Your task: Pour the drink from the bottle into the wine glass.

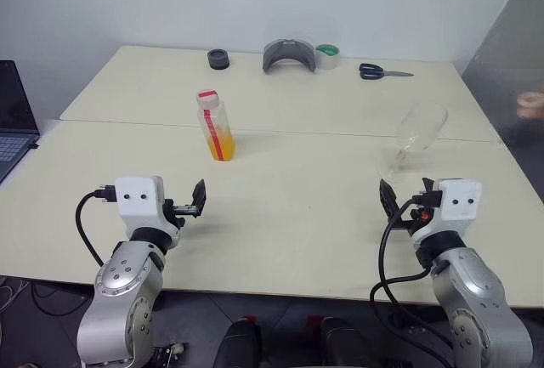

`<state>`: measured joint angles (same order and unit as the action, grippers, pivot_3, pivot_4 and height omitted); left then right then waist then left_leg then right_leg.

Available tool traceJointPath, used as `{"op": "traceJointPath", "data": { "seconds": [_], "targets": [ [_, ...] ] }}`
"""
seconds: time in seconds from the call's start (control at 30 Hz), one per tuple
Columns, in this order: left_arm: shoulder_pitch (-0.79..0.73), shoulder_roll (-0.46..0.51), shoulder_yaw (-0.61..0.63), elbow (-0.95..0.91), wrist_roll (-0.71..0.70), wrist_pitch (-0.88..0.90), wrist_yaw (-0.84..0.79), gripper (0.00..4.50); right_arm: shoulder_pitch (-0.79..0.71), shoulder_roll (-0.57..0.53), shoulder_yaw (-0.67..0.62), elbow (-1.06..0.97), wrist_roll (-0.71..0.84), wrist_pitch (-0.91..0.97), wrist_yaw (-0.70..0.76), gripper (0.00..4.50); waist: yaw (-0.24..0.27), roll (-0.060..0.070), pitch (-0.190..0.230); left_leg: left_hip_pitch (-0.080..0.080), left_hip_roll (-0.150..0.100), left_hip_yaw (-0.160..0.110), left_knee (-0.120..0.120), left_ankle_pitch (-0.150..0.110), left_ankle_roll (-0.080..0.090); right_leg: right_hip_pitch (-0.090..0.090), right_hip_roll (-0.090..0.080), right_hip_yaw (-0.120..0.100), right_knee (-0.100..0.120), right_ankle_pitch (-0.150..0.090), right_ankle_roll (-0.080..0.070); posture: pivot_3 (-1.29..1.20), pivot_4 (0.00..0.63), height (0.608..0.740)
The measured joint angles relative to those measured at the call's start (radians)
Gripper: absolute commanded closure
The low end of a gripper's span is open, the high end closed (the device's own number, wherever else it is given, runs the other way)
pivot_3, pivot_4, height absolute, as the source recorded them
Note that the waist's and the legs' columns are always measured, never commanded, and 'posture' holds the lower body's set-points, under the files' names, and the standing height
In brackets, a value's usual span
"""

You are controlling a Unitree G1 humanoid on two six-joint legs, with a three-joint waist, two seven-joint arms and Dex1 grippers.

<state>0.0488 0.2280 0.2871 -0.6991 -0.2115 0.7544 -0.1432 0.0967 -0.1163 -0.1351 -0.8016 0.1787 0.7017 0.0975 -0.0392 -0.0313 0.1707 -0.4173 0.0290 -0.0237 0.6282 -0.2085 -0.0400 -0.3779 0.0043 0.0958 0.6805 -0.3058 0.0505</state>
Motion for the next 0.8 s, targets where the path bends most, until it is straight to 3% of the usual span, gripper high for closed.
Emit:
{"op": "traceJointPath", "data": {
  "seconds": [0.8],
  "targets": [
    [-0.02, 0.005, 0.005, -0.005, -0.062, 0.004, 0.022, 0.0, -0.014, -0.042, -0.031, -0.001, -0.062, 0.022, -0.08, 0.02, 0.001, 0.0, 0.0, 0.0, 0.0, 0.0, 0.0, 0.0, 0.0, -0.001, -0.001, 0.0, 0.0, -0.001, 0.0, 0.0, 0.15, 0.74]
  ]
}}
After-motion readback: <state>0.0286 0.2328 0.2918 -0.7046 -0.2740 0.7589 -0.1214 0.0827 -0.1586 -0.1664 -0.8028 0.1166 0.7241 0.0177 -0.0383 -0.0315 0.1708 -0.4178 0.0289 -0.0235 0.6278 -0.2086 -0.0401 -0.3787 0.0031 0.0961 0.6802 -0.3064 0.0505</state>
